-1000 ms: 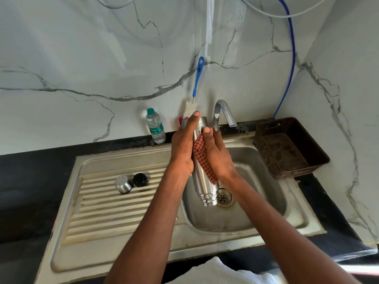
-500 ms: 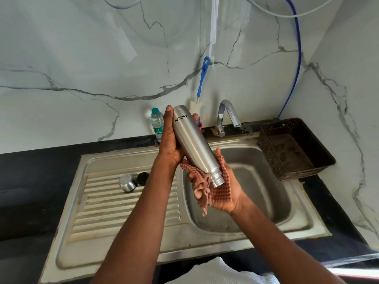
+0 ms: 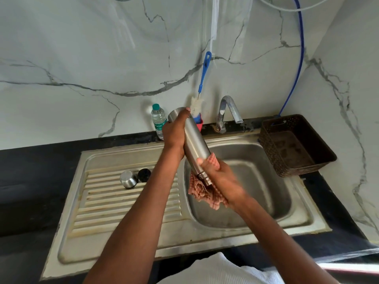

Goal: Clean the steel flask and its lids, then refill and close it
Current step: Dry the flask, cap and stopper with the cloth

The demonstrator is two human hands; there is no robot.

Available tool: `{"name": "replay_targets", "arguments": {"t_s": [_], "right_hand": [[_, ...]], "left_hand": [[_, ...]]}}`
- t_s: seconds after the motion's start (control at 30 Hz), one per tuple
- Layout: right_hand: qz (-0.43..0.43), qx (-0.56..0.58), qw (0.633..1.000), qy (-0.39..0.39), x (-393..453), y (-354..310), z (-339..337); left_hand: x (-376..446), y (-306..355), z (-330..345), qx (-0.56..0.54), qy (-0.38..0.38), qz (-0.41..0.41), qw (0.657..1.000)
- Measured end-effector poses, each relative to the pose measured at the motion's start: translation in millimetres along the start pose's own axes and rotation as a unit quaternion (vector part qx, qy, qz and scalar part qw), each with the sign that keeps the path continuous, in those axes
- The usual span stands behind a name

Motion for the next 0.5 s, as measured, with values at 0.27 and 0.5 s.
{"name": "replay_targets", "arguments": {"t_s": [0.27, 0.5], "right_hand": [[-0.026, -0.045, 0.999, 0.000, -3.8, -14.9, -11.9], [0.097, 0.159, 0.979, -0.080, -10.7, -8.4, -3.9]], "left_hand": [[-9.7, 2.8, 7.9, -0.017, -0.122, -0.027, 0.992], [-10.0, -20.1, 14.2, -0.072, -0.143, -0.023, 0.987]]}}
Point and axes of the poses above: each hand's wrist, its own x-axis towards the middle knuckle, its own z-axis out of the palm, y = z × x, the point moved 6 cm from there along x, towards the middle knuckle, and after that the axes turned 15 degrees about -z, right-handed, at the moved point
